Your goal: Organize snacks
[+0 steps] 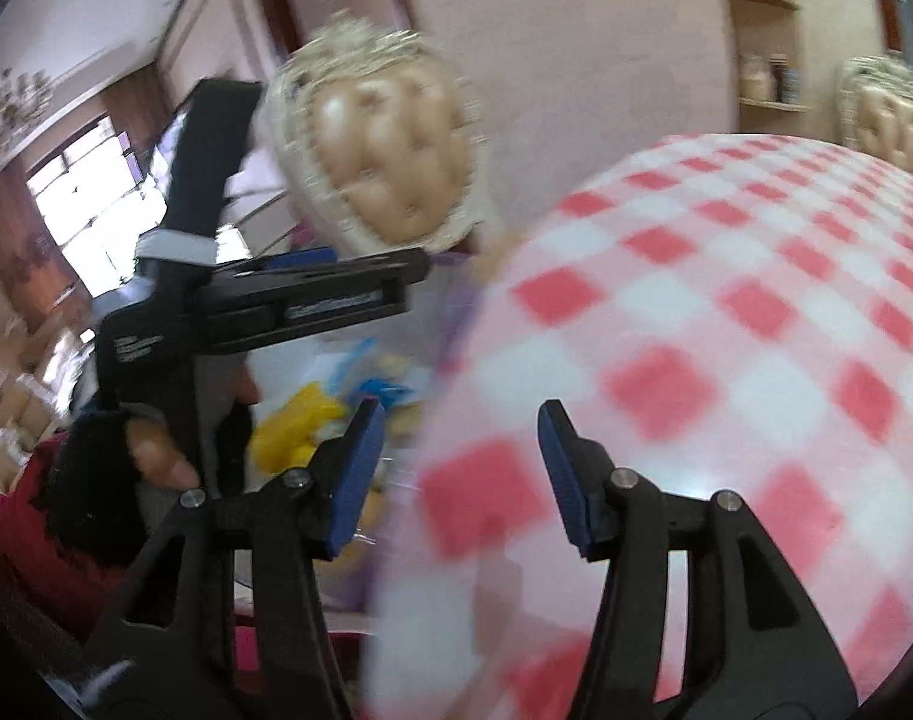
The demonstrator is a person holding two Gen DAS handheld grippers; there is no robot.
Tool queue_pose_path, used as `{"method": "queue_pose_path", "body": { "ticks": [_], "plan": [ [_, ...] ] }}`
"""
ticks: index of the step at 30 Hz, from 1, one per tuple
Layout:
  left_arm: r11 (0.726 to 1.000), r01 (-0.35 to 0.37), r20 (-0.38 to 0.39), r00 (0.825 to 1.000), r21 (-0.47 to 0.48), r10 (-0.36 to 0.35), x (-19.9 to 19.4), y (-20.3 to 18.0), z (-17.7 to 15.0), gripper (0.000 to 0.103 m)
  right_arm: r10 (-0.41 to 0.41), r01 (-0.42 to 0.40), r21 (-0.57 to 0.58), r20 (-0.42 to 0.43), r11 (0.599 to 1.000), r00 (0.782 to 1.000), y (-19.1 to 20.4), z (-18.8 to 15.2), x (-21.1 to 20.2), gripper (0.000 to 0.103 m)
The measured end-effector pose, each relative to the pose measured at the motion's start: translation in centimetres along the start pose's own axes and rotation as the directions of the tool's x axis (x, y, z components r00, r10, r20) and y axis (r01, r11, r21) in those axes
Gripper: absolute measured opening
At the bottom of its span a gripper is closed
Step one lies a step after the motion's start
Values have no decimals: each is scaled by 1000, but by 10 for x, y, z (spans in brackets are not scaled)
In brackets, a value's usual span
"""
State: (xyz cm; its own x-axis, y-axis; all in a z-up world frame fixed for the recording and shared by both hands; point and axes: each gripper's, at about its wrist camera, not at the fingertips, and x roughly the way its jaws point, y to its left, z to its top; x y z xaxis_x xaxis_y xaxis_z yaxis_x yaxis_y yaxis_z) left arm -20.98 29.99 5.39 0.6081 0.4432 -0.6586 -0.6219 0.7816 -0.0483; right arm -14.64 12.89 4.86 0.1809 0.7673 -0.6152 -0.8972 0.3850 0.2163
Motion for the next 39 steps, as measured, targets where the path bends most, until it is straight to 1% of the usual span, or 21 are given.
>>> {"method": "queue_pose_path", "body": {
  "ticks": [3, 6, 9, 11, 13, 14, 16, 17, 19, 21, 22, 24, 26, 27, 28, 29, 30, 31, 33, 37, 39],
  "plan": [
    [987, 138, -26, 990, 78, -137, 3, -61, 5, 82, -125, 123, 64, 26, 990, 992, -44, -6, -29, 63],
    [942, 290, -81, 956, 168, -280, 7, -135, 5, 83, -267, 260, 161, 24, 952, 963, -98, -18, -61, 68],
    [862, 439, -178, 897, 255, -404, 18, -224, 0, 83, -393, 377, 272, 6, 886, 919, -153, -37, -98, 69],
    [824, 479, -222, 876, 302, -428, 28, -275, -4, 83, -469, 439, 366, -7, 821, 883, -192, -53, -129, 69],
    [798, 502, -255, 863, 334, -436, 41, -317, -5, 83, -523, 474, 446, -15, 759, 852, -221, -63, -154, 69],
    [787, 509, -262, 859, 350, -439, 47, -337, -6, 83, -545, 483, 483, -16, 730, 838, -232, -69, -167, 69],
    [767, 496, -260, 868, 407, -424, 61, -374, -5, 83, -582, 483, 569, -11, 665, 813, -253, -79, -191, 69],
    [760, 481, -253, 876, 436, -409, 65, -387, -4, 83, -588, 470, 606, -5, 642, 809, -260, -83, -199, 69],
    [746, 454, -243, 891, 488, -383, 77, -410, -2, 83, -581, 423, 678, 8, 602, 814, -271, -91, -213, 70],
    [746, 430, -233, 903, 508, -362, 90, -422, 1, 83, -576, 401, 705, 14, 585, 817, -277, -95, -222, 70],
    [749, 428, -236, 904, 506, -357, 96, -428, 4, 83, -575, 402, 700, 15, 590, 818, -276, -93, -221, 71],
    [744, 455, -263, 890, 490, -372, 107, -436, 10, 83, -577, 420, 681, 4, 600, 817, -273, -89, -216, 71],
    [743, 458, -263, 889, 488, -374, 113, -442, 14, 82, -570, 425, 667, -1, 611, 822, -275, -87, -210, 72],
    [736, 472, -272, 882, 486, -386, 114, -444, 16, 76, -568, 427, 664, -4, 614, 823, -277, -86, -206, 73],
    [723, 498, -289, 867, 478, -407, 116, -444, 16, 52, -570, 434, 662, -13, 611, 822, -279, -87, -204, 73],
    [717, 514, -301, 857, 470, -418, 117, -444, 15, 38, -571, 439, 662, -20, 607, 820, -280, -91, -202, 73],
    [720, 518, -303, 855, 462, -421, 119, -443, 16, 35, -571, 441, 665, -27, 603, 821, -281, -94, -200, 74],
    [719, 534, -306, 845, 446, -438, 117, -436, 17, 34, -569, 442, 670, -36, 596, 822, -283, -98, -199, 74],
    [719, 545, -300, 838, 431, -456, 112, -426, 17, 33, -570, 447, 676, -48, 586, 820, -284, -103, -197, 75],
    [745, 579, -295, 814, 331, -501, 102, -395, 27, 33, -588, 451, 666, -22, 595, 808, -282, -102, -199, 78],
    [758, 567, -269, 823, 322, -501, 96, -382, 29, 33, -594, 450, 664, -11, 597, 805, -283, -100, -199, 84]
  ]
}}
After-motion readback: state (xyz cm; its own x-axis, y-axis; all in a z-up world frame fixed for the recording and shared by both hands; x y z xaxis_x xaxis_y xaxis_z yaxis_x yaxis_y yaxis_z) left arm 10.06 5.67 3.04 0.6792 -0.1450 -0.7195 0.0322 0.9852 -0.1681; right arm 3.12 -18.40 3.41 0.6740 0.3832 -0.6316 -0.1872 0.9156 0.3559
